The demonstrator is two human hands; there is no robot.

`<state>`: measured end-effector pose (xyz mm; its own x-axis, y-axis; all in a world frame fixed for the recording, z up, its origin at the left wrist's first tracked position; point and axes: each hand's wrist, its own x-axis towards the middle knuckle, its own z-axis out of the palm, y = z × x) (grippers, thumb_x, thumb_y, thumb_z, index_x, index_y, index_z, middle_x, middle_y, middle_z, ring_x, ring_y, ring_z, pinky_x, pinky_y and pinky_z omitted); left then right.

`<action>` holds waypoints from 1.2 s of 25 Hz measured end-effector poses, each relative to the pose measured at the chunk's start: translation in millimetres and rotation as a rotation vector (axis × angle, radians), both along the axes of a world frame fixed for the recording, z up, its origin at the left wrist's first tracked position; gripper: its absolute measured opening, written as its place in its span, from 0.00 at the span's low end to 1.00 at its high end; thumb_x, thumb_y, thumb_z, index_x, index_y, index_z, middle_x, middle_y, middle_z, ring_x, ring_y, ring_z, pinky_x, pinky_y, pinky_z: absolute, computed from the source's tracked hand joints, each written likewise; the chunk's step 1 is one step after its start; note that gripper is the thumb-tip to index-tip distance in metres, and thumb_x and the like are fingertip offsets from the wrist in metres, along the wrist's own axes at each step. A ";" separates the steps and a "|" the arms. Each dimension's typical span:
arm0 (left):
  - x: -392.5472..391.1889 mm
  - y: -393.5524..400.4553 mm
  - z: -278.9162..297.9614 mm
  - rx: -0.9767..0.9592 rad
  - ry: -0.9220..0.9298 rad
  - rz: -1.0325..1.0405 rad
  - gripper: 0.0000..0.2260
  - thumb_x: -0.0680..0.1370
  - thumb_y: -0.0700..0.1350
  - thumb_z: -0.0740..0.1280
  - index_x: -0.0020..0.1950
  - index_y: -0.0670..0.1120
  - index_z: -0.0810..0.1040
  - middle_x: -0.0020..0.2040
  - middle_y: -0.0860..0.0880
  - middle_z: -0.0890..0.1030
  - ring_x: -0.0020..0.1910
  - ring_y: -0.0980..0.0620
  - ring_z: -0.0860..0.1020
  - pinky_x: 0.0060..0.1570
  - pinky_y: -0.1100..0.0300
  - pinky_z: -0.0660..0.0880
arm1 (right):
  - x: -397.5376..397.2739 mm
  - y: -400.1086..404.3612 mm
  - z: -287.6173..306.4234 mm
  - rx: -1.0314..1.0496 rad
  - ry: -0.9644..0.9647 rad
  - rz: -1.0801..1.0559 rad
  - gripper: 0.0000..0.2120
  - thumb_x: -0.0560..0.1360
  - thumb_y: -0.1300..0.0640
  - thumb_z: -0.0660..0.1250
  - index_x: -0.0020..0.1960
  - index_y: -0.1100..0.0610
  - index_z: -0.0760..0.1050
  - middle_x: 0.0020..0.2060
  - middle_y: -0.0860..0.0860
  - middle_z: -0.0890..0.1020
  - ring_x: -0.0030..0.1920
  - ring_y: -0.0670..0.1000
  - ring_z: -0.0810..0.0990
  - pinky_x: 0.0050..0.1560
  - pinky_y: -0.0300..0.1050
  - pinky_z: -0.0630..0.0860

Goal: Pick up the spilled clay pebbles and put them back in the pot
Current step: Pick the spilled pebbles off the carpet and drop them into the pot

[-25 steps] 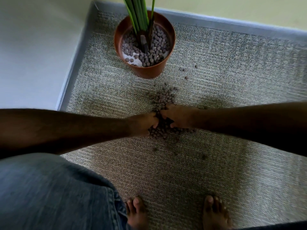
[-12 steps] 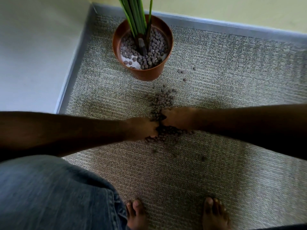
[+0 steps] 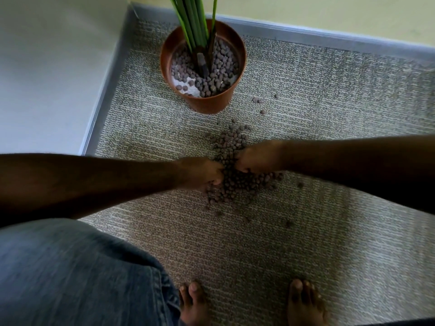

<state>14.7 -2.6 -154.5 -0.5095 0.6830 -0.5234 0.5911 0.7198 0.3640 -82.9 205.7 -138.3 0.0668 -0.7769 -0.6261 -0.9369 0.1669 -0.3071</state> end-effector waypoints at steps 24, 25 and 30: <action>-105.3 -49.9 123.4 0.567 0.378 0.622 0.10 0.74 0.45 0.76 0.54 0.47 0.82 0.52 0.56 0.78 0.47 0.67 0.78 0.47 0.73 0.76 | -110.3 -34.3 150.2 -0.510 0.025 -0.619 0.11 0.71 0.62 0.75 0.51 0.52 0.81 0.48 0.47 0.83 0.47 0.47 0.81 0.48 0.40 0.76; -107.5 -55.6 121.9 0.551 0.417 0.639 0.11 0.74 0.45 0.76 0.55 0.48 0.82 0.52 0.57 0.77 0.47 0.66 0.79 0.47 0.72 0.77 | -110.8 -42.9 152.5 -0.533 0.014 -0.636 0.11 0.71 0.61 0.76 0.50 0.51 0.81 0.47 0.46 0.83 0.46 0.46 0.81 0.46 0.38 0.76; -104.6 -68.7 109.6 0.476 0.373 0.768 0.18 0.78 0.51 0.73 0.66 0.51 0.79 0.61 0.52 0.81 0.48 0.58 0.84 0.48 0.58 0.84 | -103.3 -66.0 130.1 -0.571 -0.056 -0.769 0.13 0.71 0.58 0.76 0.54 0.52 0.80 0.52 0.45 0.81 0.53 0.46 0.79 0.45 0.34 0.74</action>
<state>-90.0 -71.3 -44.9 -0.9810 0.1941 0.0061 0.1587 0.7830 0.6015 -186.2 139.6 -8.2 -0.5699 -0.8078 -0.1509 -0.6149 0.5410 -0.5738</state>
